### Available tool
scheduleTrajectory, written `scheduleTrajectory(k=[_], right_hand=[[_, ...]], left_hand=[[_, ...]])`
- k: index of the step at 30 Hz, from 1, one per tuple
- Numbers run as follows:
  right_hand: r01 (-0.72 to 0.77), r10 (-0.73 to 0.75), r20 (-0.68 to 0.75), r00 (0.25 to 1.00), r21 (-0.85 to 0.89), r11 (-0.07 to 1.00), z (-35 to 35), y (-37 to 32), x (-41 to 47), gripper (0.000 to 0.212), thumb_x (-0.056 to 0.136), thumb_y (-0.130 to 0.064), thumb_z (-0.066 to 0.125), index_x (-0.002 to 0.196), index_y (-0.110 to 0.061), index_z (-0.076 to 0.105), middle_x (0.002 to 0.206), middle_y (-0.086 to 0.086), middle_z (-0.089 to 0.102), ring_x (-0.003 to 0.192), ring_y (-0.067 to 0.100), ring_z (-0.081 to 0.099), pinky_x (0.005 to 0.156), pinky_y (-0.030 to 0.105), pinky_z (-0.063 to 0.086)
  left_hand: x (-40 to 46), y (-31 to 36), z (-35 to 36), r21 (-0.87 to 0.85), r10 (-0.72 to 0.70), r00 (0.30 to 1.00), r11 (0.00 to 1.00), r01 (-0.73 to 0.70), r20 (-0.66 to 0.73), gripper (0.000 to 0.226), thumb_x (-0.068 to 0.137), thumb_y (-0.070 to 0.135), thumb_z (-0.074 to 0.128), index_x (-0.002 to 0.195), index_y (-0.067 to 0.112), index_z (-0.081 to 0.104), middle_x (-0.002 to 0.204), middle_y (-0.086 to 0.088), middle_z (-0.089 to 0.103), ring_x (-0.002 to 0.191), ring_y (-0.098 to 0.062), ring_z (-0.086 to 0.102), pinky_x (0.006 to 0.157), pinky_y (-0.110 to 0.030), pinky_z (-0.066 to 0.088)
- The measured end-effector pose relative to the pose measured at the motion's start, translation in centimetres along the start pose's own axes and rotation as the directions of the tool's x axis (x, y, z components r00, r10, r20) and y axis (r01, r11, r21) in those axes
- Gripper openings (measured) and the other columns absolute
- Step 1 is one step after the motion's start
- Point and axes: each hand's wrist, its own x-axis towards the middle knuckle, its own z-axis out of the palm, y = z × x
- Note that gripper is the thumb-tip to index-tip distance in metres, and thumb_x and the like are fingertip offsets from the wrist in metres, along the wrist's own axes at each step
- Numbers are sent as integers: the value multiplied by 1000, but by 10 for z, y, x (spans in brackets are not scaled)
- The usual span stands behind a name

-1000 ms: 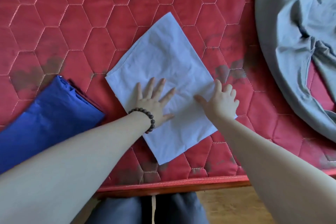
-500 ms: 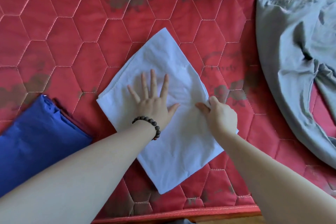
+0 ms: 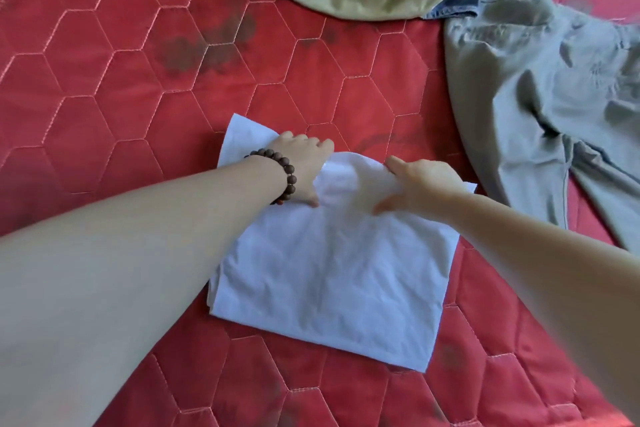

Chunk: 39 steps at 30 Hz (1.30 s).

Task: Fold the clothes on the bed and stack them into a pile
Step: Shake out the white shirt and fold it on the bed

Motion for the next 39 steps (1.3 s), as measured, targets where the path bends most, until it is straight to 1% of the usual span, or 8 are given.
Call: scheduleTrajectory(k=[6, 9, 13, 17, 21, 25, 28, 39], right_hand=[[-76, 57, 75, 996, 269, 960, -8, -14, -7, 36, 74, -47, 77, 86, -22, 54, 73, -8, 48, 80, 25, 54, 53, 32, 28], [-66, 109, -171, 979, 240, 969, -44, -13, -7, 33, 80, -40, 72, 86, -17, 50, 69, -1, 49, 77, 34, 58, 55, 36, 30], [-48, 128, -533, 836, 161, 986, -113, -14, -9, 30, 85, -31, 69, 92, -9, 51, 67, 8, 53, 68, 38, 56, 56, 36, 31], [-2, 46, -647, 761, 67, 998, -155, -20, -23, 17, 84, -18, 65, 91, -7, 54, 63, 7, 51, 60, 36, 56, 53, 34, 31], [38, -38, -540, 841, -10, 999, -135, -33, -42, 17, 83, -14, 64, 94, -5, 55, 76, 12, 62, 64, 38, 59, 51, 38, 37], [74, -97, -311, 945, -86, 994, -67, -57, -66, 23, 82, -10, 59, 105, -10, 53, 84, 6, 60, 74, 31, 61, 51, 32, 23], [85, -98, -123, 988, -104, 991, -12, -87, -88, 27, 84, -12, 52, 109, -18, 45, 87, -1, 56, 80, 28, 59, 51, 33, 24], [124, -167, 266, 950, 172, 977, 97, -224, -170, 25, 94, -18, 44, 118, -11, 44, 113, 13, 59, 94, 37, 59, 64, 37, 35]], left_hand=[[-11, 5, -2, 5, -48, 989, 999, 48, 140, 12, 74, 24, 52, 73, 13, 56, 72, -5, 65, 59, -26, 58, 54, -25, 41], [-16, -3, -37, 66, -72, 994, 995, 78, -79, 4, 80, 17, 51, 77, 15, 52, 75, -7, 62, 61, -27, 51, 52, -26, 33], [-24, -18, -112, 98, -68, 895, 988, 123, -440, 8, 88, 22, 54, 88, 16, 49, 90, -10, 64, 79, -35, 60, 59, -34, 29], [-48, -16, -151, 145, -38, 838, 980, 138, -544, 14, 89, 20, 54, 100, 12, 53, 96, -9, 64, 91, -35, 61, 62, -36, 28], [-72, -15, -125, 155, -6, 877, 984, 92, -481, 22, 92, 12, 46, 112, 13, 55, 108, -5, 63, 104, -29, 59, 75, -40, 39], [-99, -14, -54, 139, 15, 934, 990, 38, -357, 36, 88, 0, 40, 117, 14, 55, 102, -5, 62, 93, -31, 60, 66, -36, 28], [-125, -13, 3, 190, -3, 979, 981, 42, -204, 46, 91, 0, 36, 130, 20, 46, 111, 0, 59, 99, -25, 58, 71, -36, 38], [-251, 4, 112, 70, -217, 975, 973, 220, -50, 54, 90, 7, 37, 143, 15, 37, 136, -5, 45, 130, -25, 38, 106, -35, 26]])
